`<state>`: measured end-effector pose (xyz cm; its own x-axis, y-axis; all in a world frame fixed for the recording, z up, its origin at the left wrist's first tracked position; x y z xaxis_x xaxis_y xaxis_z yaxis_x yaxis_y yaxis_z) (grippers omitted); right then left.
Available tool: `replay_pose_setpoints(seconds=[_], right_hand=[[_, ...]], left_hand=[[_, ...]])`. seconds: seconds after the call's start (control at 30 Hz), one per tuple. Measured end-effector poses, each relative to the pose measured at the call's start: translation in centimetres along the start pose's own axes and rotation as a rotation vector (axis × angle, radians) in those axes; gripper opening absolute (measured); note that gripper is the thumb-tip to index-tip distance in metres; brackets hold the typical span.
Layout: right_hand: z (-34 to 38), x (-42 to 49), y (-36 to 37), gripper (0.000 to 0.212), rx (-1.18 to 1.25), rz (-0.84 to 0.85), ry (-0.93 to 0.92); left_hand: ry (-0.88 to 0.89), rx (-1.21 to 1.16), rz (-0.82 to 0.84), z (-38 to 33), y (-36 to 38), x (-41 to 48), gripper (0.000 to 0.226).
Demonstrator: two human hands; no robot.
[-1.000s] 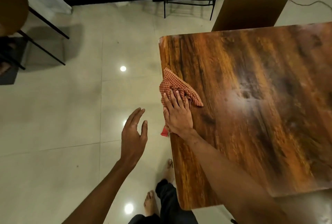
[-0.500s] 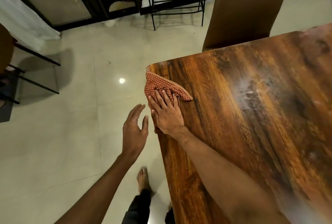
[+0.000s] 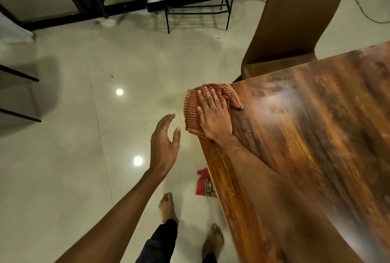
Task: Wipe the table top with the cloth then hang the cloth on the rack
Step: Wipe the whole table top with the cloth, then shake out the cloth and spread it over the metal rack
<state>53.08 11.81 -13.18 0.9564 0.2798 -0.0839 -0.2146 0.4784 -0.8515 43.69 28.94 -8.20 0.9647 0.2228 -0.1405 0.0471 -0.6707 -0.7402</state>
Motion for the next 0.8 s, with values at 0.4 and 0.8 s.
replay_pose_setpoints(seconds=[0.4,0.8], right_hand=[[11.9,6.5,-8.3,0.045,0.804,-0.104,0.394],[26.5,16.4,-19.8,0.057,1.435,0.248,0.466]], left_hand=[[0.121,-0.083,0.146,2.1,-12.2,6.0,0.070],[0.521,-0.070,-0.117,-3.8,-22.6,18.4,0.061]])
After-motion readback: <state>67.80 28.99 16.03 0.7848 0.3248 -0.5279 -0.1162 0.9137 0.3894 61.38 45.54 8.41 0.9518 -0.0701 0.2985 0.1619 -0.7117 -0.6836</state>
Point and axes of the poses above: each hand's wrist, its own x-axis towards the middle knuckle, its own y-axis out of the palm, z = x × y, the point moved 1 cm from there along x, towards the middle knuckle, and after that the axes turned 15 degrees about x, right-handed, at the moved point
